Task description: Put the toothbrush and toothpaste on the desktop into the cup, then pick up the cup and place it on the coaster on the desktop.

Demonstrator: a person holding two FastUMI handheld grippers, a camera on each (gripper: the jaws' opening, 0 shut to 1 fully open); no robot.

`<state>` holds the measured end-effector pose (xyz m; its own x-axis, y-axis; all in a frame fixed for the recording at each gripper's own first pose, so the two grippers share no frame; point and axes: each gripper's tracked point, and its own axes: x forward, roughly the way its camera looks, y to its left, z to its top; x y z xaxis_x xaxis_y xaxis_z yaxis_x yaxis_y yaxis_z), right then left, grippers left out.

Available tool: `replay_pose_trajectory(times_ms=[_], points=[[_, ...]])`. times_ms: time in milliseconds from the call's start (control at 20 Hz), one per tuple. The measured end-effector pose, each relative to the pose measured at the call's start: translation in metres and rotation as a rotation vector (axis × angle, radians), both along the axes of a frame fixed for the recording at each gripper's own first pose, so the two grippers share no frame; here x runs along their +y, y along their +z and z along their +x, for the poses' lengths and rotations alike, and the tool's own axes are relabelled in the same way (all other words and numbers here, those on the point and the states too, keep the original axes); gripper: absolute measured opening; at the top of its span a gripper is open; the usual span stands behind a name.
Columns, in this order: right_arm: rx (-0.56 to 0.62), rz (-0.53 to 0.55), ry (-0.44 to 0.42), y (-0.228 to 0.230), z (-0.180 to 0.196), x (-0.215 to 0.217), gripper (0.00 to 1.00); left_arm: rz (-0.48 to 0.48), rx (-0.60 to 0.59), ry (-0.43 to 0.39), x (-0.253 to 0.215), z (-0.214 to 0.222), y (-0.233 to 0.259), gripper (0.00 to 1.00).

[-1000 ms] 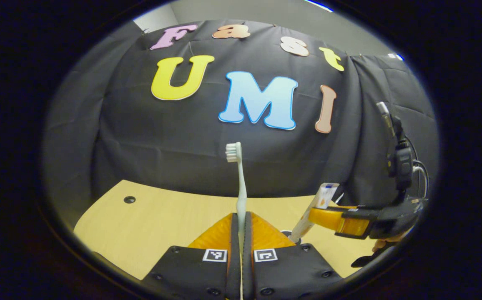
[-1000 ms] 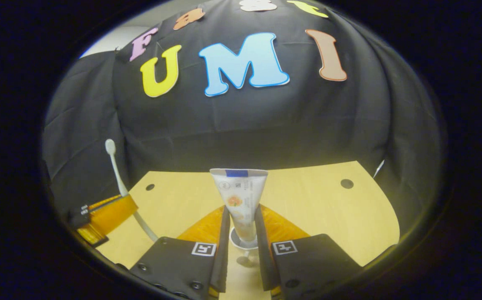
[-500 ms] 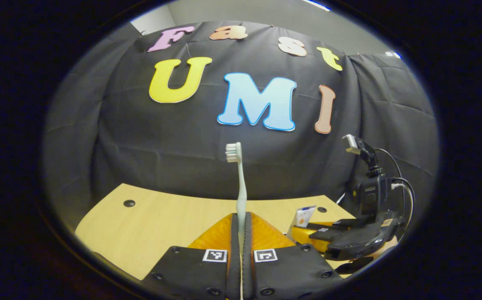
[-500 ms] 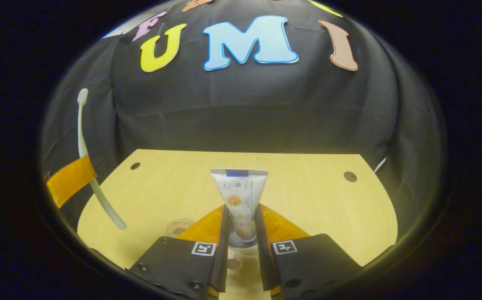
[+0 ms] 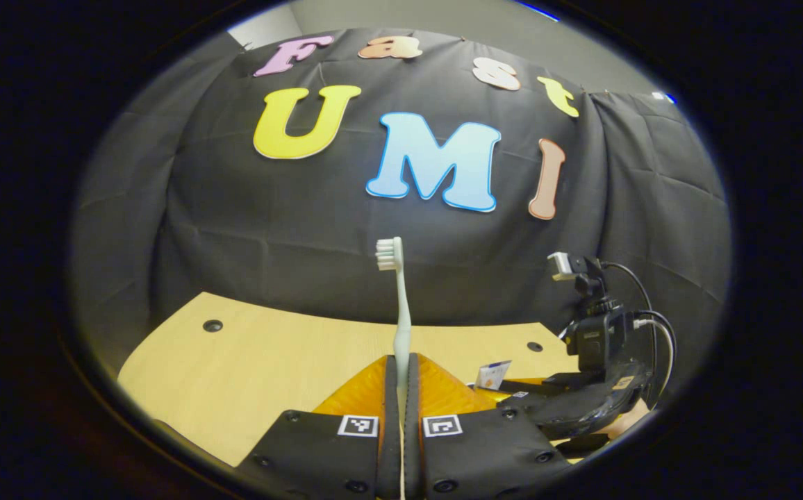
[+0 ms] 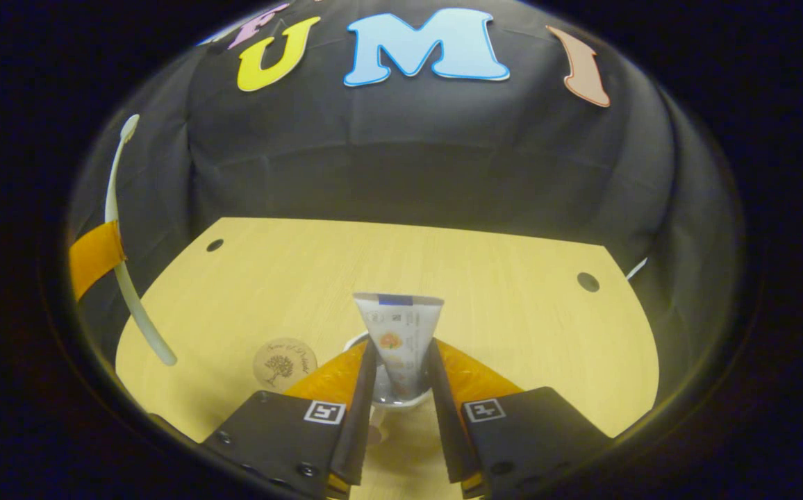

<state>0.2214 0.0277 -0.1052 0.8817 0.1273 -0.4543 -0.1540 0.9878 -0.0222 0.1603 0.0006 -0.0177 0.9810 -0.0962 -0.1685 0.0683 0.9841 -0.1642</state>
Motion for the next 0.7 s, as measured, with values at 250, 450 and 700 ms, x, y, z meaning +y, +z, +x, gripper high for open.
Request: replay_pose_trajectory(times_ms=[250,450,700], points=[[-0.036,0.007,0.002,0.020,-0.018,-0.005,0.65,-0.018,-0.003,-0.012,-0.010,0.001,0.001,0.09],[-0.097,0.053,-0.009,0.048,-0.040,-0.007,0.81,-0.028,-0.006,-0.025,-0.018,0.003,0.001,0.09],[-0.192,0.119,-0.042,0.090,-0.074,-0.021,0.85,-0.036,-0.017,-0.051,-0.031,0.008,0.003,0.09]])
